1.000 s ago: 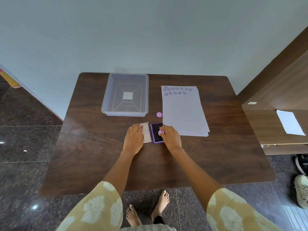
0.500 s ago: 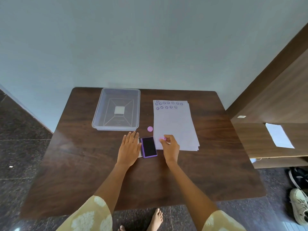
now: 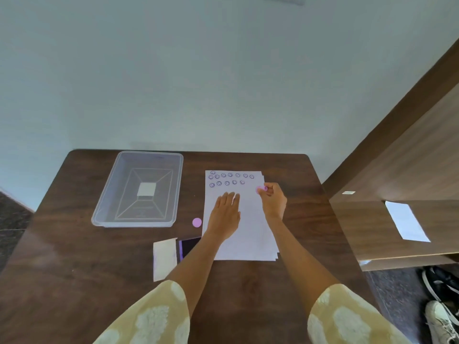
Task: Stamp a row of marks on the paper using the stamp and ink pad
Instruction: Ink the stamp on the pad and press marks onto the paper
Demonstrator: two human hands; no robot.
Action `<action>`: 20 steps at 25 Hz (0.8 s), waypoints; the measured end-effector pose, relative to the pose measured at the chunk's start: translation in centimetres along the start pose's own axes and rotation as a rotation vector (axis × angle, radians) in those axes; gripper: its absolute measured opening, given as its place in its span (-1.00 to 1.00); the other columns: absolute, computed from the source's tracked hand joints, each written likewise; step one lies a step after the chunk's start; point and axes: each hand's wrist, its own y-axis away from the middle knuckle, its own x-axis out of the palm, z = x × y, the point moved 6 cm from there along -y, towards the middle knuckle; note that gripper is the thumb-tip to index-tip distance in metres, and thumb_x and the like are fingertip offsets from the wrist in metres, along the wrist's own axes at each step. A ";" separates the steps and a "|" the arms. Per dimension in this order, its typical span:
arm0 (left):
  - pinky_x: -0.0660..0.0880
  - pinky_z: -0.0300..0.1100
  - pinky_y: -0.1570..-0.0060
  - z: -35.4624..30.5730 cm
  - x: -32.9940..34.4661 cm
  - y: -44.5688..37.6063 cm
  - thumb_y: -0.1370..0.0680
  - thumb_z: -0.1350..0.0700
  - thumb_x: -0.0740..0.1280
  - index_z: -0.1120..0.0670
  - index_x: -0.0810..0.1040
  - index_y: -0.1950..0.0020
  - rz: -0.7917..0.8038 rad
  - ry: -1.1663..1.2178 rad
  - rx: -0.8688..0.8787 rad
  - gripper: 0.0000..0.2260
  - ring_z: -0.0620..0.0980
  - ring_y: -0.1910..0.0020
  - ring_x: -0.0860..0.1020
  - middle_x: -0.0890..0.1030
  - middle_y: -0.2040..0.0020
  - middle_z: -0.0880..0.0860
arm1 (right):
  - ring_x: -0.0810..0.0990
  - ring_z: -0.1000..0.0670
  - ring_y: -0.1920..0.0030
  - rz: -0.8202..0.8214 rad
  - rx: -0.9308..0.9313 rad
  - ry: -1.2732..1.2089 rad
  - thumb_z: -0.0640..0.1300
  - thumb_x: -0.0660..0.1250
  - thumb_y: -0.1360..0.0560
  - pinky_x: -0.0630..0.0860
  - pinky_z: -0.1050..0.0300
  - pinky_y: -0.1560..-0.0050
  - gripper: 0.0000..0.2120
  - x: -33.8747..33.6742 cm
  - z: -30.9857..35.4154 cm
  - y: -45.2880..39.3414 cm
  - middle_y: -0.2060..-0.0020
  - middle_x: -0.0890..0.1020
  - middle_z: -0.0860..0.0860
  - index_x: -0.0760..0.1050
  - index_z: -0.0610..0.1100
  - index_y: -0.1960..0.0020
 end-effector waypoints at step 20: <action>0.08 0.07 -0.45 1.8 4.8 -3.3 -0.59 0.01 0.12 0.16 0.10 -0.47 0.178 0.004 -0.050 -0.50 0.20 -0.48 0.10 0.12 -0.51 0.19 | 0.59 -0.21 0.14 0.149 -0.212 0.620 -0.15 0.37 -0.47 0.40 0.12 0.18 -0.86 6.5 -0.2 -7.5 0.00 0.53 -0.18 0.52 -0.12 -0.02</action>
